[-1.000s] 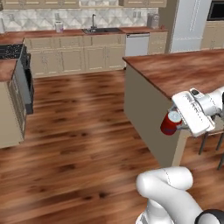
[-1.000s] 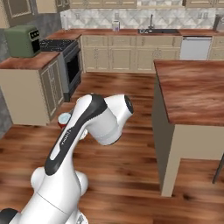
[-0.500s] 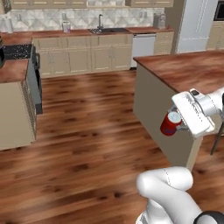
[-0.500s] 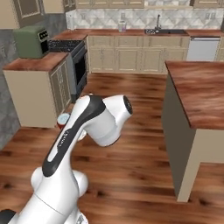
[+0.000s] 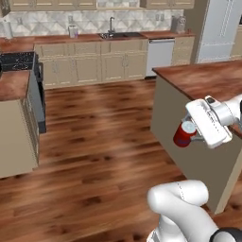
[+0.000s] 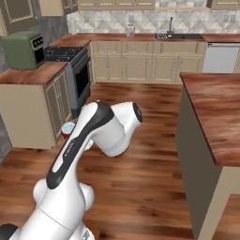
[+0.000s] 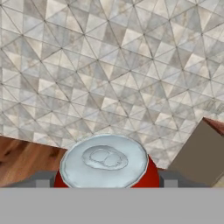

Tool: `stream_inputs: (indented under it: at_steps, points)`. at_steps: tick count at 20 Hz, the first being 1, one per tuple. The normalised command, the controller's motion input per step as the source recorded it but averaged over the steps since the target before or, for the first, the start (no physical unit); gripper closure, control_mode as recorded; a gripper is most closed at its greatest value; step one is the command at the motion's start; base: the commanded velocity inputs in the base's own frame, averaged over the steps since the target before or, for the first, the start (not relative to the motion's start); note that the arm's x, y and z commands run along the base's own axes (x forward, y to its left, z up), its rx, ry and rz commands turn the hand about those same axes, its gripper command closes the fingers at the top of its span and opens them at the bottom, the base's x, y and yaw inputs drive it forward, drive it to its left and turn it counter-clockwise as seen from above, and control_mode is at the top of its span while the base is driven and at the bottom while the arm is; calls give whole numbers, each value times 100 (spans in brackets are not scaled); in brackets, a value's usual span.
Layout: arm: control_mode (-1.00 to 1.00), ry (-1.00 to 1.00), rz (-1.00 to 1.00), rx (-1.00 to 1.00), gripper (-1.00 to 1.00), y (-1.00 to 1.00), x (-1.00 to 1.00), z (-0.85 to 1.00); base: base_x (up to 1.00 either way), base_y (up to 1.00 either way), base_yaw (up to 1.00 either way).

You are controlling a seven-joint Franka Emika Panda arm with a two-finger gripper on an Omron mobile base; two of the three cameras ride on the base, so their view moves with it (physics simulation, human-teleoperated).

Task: Four empty soda cans are scattered around the kitchen. Gather all the cans and cluster them next to the stove for recycling.

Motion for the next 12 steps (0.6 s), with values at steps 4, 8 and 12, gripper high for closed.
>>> stream_inputs:
  at_steps: [4,8,12]
  points:
    - [100,0,0,0,100,0,0,0,79,22,0]
    - [100,0,0,0,100,0,0,0,80,25,-1]
    - [100,0,0,0,100,0,0,0,87,23,-2]
